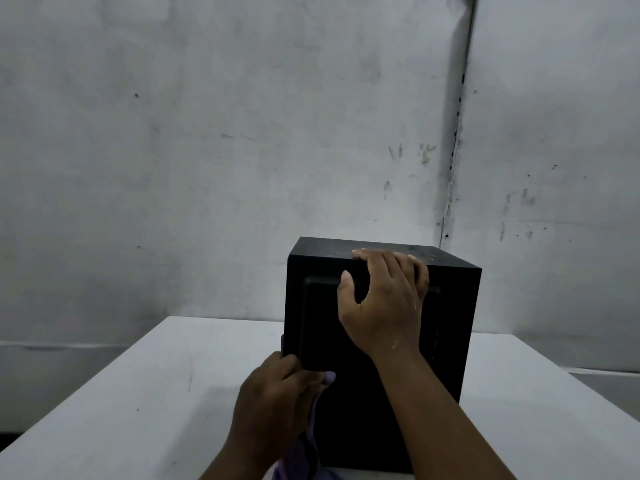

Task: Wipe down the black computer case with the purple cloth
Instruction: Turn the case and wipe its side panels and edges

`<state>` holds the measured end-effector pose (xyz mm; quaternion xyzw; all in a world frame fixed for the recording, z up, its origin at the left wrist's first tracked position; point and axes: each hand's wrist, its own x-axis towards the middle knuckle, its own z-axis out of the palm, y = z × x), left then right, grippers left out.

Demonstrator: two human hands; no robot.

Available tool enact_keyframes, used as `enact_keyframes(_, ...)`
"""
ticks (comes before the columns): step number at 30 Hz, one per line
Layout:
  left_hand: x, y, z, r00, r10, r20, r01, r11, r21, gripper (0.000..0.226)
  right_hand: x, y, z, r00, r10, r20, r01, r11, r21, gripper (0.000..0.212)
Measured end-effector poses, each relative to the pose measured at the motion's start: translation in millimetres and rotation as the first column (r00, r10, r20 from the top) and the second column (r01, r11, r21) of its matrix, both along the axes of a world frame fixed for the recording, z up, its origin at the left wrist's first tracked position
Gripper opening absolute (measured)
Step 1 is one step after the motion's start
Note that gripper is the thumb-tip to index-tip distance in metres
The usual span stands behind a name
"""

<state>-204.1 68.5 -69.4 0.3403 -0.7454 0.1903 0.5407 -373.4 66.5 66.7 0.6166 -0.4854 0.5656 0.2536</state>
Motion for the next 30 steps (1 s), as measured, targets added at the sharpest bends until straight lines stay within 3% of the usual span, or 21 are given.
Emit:
enact_keyframes(6, 0, -3, 51, 0.977, 0.020, -0.214, -0.024, 1.000, -0.014, 0.020, 0, 0, 0, 1.000, 0.009, 0.005, -0.009, 1.000, -0.005, 0.034)
enact_keyframes(11, -4, -3, 50, 0.971, -0.040, -0.237, 0.042, 0.999, 0.001, 0.022, 1, -1, 0, 1.000, 0.009, 0.004, -0.009, 1.000, -0.011, 0.034)
enact_keyframes(19, 0, 1, 28, 0.995, -0.060, -0.084, 0.067, 0.994, 0.089, 0.026, -1, -1, -1, 1.000, 0.011, -0.001, -0.011, 1.000, 0.002, 0.034)
enact_keyframes(26, -7, 0, 61, 0.965, -0.049, -0.257, 0.061, 0.997, 0.039, 0.015, -3, -1, -2, 1.000, 0.008, -0.006, -0.008, 1.000, 0.002, 0.034)
enact_keyframes(30, -13, 4, 48, 0.948, -0.063, -0.311, 0.086, 0.994, 0.062, 0.010, -3, -2, -1, 1.000, 0.014, -0.006, -0.014, 1.000, -0.013, 0.033)
